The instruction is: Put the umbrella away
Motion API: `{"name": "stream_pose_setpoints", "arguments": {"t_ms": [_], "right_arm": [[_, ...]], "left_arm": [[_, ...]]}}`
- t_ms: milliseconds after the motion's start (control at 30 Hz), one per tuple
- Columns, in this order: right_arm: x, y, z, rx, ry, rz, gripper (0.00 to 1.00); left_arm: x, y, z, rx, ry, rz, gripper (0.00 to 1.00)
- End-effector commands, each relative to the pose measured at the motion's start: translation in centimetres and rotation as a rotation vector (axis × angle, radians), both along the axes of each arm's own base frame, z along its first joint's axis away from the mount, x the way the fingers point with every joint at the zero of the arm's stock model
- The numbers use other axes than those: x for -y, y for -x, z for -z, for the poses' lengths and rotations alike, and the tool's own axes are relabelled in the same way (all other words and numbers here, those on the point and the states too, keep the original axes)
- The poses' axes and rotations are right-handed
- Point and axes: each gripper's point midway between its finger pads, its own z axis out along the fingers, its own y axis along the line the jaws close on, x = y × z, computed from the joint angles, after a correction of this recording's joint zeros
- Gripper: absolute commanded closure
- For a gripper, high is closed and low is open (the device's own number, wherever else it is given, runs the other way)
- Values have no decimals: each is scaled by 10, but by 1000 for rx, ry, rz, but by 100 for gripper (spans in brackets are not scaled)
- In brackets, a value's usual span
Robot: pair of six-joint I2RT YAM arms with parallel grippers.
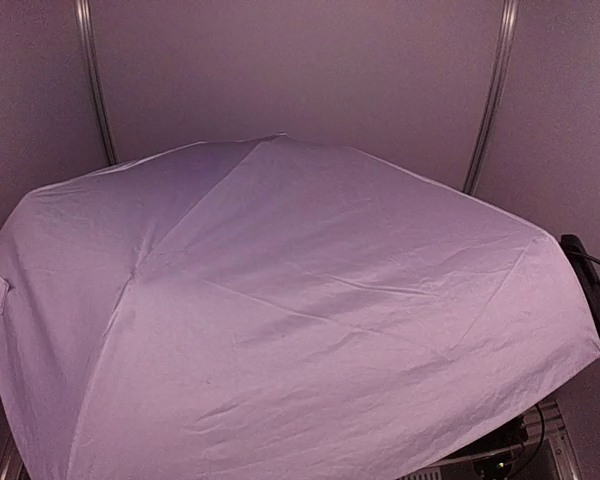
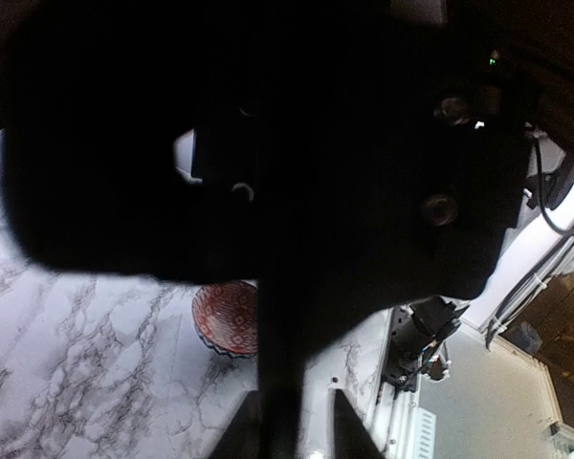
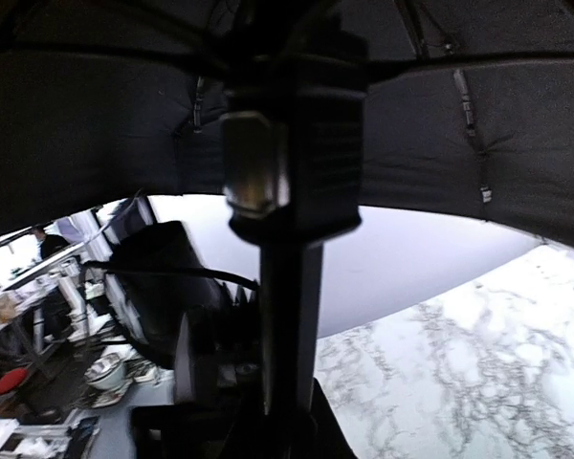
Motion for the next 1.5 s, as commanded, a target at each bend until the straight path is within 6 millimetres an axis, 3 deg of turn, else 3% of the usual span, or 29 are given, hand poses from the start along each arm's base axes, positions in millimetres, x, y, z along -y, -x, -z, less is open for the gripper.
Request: {"name": "stream_pose_setpoints", "arguments": {"t_ms": [0, 100, 267, 433, 600, 700, 900, 1067, 1133, 1300, 1467], "right_arm": [[12, -19, -31, 59, -57, 176, 100], [23, -41, -43, 9, -49, 320, 100], [44, -63, -55, -48, -42, 502, 100], [58, -77, -60, -82, -34, 613, 100], [58, -78, -64, -80, -31, 621, 100], [58, -79, -63, -84, -20, 624, 100], [60, -82, -60, -89, -6, 650, 100], [62, -79, -57, -73, 1, 641, 100], [62, -75, -55, -69, -2, 629, 92], [70, -57, -66, 1, -124, 568, 54], [78, -44, -80, 50, -251, 522, 44]], "left_arm": [[-1, 0, -15, 1, 72, -25, 60], [-6, -9, 10, -22, 23, -90, 47], [-12, -22, 52, -35, -75, -187, 45], [-9, -26, 71, -24, -128, -221, 45], [-1, -23, 89, -44, -166, -199, 56], [3, -23, 97, -59, -179, -190, 70], [12, -22, 93, -67, -168, -167, 98], [17, -15, 79, -71, -132, -120, 100], [20, -12, 70, -63, -107, -96, 100], [21, -6, 49, -43, -38, -59, 100], [19, 0, 33, -34, 32, -38, 100]]}}
